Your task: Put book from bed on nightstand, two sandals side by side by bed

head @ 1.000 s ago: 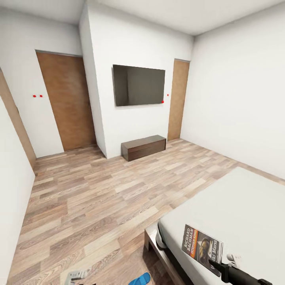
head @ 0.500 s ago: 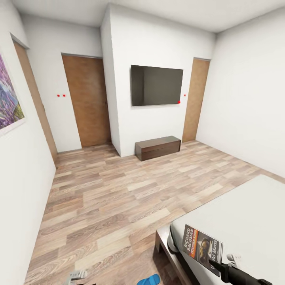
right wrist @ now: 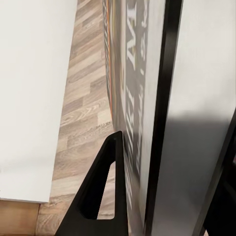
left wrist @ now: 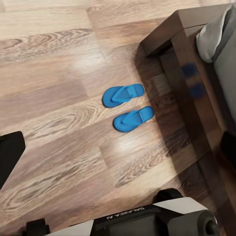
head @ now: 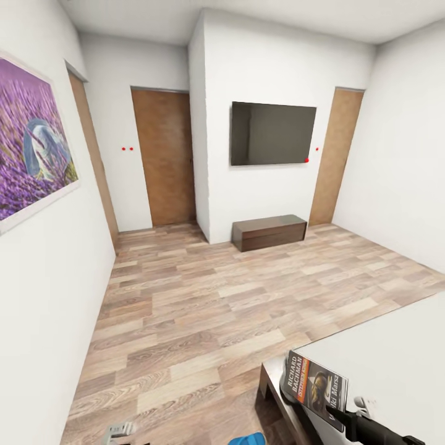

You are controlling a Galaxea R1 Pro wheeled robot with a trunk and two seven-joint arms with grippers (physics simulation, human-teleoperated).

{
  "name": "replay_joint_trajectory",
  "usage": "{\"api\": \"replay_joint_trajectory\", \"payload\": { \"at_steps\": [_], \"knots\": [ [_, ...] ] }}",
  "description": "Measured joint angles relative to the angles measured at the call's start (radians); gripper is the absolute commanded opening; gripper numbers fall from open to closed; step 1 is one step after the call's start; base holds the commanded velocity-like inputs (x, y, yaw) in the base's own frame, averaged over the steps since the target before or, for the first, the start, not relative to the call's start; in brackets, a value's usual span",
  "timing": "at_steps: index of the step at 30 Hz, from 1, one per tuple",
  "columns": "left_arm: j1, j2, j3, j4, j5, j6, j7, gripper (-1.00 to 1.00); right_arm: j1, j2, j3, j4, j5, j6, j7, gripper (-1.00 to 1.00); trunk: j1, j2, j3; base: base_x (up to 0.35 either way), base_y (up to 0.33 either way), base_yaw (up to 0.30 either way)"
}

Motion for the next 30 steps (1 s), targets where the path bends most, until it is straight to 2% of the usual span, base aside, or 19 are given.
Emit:
{"api": "replay_joint_trajectory", "payload": {
  "at_steps": [30],
  "knots": [
    [0.0, -0.001, 0.0, 0.0, 0.0, 0.0, 0.001, 1.0, 0.0, 0.0, 0.0, 0.001, 0.0, 0.0, -0.001, -1.0, 0.0, 0.0, 0.0, 0.0, 0.0, 0.26]
  ]
}}
